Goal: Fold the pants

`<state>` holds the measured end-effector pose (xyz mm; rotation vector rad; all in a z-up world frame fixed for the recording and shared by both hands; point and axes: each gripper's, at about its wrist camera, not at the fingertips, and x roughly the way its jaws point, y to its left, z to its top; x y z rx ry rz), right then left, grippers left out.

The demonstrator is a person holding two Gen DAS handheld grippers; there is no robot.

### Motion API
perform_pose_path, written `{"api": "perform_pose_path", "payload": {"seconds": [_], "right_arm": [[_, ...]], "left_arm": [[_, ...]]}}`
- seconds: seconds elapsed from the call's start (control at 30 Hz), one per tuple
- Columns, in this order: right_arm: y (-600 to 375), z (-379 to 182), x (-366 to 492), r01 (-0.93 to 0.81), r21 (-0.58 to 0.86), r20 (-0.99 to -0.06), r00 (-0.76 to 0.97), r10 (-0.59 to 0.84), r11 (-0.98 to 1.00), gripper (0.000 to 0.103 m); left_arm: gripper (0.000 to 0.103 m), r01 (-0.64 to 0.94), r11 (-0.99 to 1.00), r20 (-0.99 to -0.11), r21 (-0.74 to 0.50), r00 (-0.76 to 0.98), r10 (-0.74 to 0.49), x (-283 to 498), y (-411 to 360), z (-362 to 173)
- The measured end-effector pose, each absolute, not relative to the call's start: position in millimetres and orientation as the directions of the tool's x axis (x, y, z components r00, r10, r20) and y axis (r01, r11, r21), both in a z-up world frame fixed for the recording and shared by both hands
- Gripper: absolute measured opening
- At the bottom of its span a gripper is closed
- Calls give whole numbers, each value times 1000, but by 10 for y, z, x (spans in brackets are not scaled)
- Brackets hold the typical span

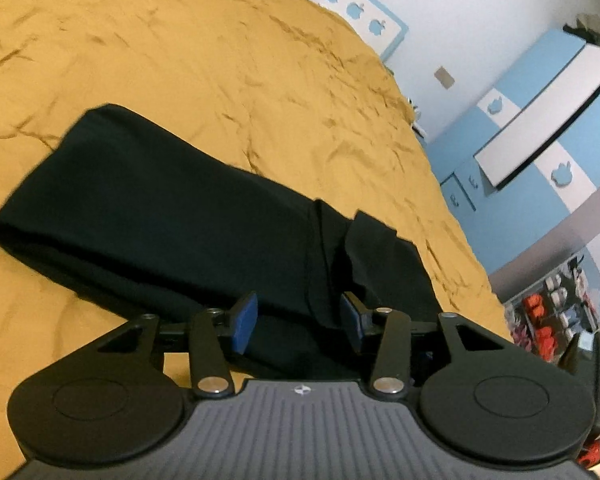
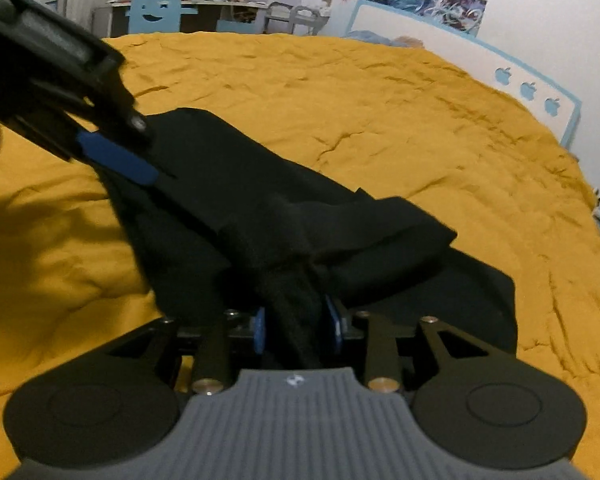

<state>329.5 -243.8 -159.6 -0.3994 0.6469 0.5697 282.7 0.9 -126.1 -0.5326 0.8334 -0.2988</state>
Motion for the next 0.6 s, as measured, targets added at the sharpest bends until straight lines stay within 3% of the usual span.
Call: {"api": "perform_pose_path", "payload": {"seconds": [0.27, 0.43, 0.47, 0.5, 0.57, 0.6], "right_arm": [[-2523, -1543, 3208, -673, -171, -692, 602, 398, 720, 27], [-2655, -1441, 3096, -639, -128, -651, 631, 422, 758, 25], [-2726, -1403, 3085, -617, -107, -633, 647, 426, 779, 26], [-2801, -1376, 3078, -594, -91, -616, 664, 424, 799, 26], [-2959, -1320, 3069, -528, -57, -580, 709, 402, 848, 26], [-3031, -1297, 3070, -500, -39, -566, 724, 393, 865, 26]], "left_arm": [[65, 148, 858, -636, -491, 612, -470, 3171, -443, -1236], [65, 168, 912, -737, -374, 543, -402, 3441, -786, -1375], [57, 170, 918, -757, -358, 523, -393, 3465, -840, -1405], [34, 171, 922, -762, -347, 523, -383, 3457, -868, -1423], [24, 177, 915, -718, -363, 573, -396, 3362, -836, -1385], [3, 178, 913, -695, -367, 599, -396, 3305, -813, -1352]]}}
